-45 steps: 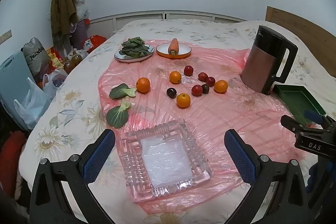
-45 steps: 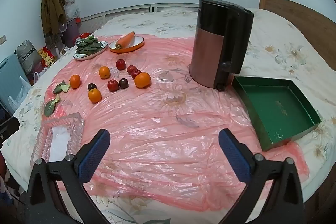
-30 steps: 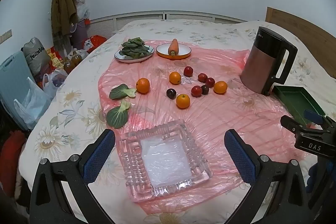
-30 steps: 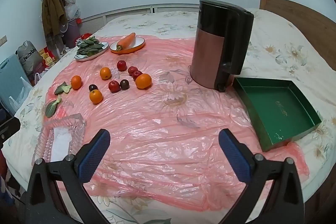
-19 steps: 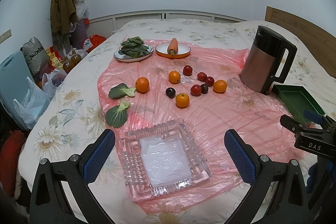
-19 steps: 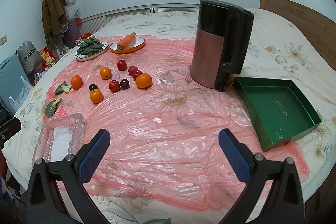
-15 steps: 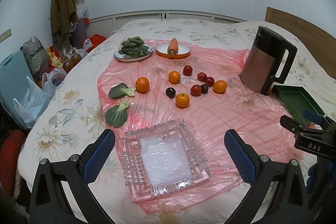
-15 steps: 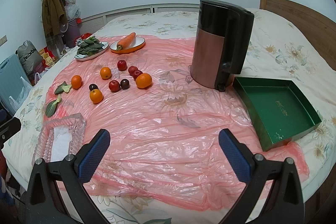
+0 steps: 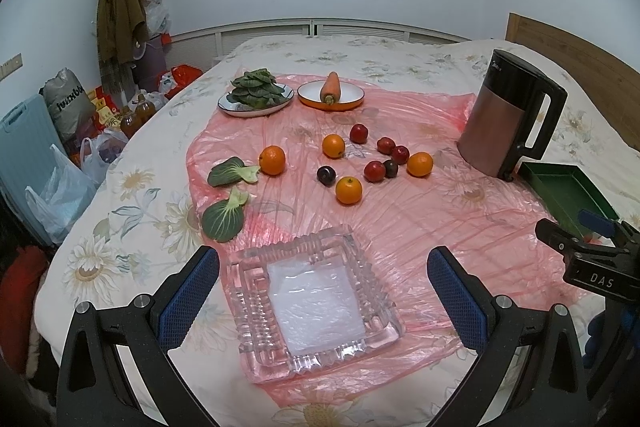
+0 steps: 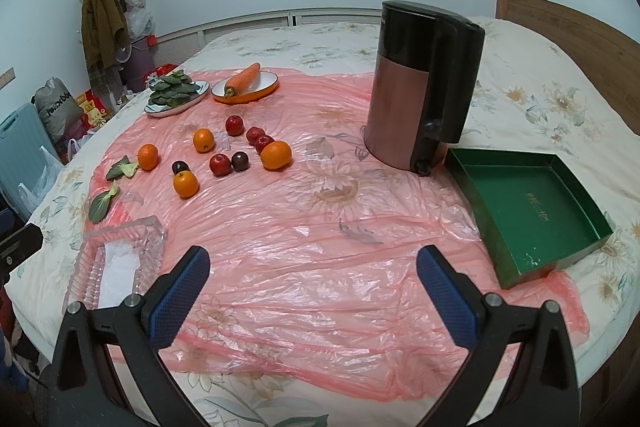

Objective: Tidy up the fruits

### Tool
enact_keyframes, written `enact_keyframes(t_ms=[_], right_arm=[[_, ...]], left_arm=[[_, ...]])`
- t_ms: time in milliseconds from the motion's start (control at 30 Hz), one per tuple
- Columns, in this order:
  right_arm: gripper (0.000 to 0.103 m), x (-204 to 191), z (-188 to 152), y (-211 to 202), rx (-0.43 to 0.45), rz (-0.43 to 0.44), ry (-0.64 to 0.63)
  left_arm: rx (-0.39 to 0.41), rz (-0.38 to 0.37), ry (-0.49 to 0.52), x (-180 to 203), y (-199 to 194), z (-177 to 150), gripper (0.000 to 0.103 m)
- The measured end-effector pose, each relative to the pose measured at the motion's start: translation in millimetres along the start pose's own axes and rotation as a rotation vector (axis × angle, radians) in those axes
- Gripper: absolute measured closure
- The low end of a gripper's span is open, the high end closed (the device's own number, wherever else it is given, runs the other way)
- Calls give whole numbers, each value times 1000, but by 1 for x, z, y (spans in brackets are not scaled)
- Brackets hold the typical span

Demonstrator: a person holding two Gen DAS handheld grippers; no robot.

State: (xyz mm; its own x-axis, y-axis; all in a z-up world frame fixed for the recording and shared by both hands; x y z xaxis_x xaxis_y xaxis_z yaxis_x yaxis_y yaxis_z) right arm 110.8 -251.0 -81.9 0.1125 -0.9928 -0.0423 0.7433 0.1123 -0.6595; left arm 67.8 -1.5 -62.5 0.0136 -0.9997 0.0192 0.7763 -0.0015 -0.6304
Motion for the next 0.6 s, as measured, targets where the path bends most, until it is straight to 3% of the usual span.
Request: enact_keyframes(t_ms=[600], right_arm=[[0,2,-2,0,-4,0,7]], left_arm=[[-22,-20,-28,-3,1,-2,1]])
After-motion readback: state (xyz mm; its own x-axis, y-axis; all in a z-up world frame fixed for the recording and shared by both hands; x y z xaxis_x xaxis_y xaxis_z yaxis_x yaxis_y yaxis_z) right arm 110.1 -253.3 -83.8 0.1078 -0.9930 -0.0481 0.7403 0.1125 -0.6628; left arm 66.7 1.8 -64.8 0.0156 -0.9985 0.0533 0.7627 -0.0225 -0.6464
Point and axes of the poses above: each gripper's, at about its wrist camera, not at the fingertips, and y roughly the way its jaws point, x to its right, z to its top, the point moved 9 cm from there along y, roughly the way its jaws point, and after that the axes turned 2 degrees about x, right-handed, at the moved point
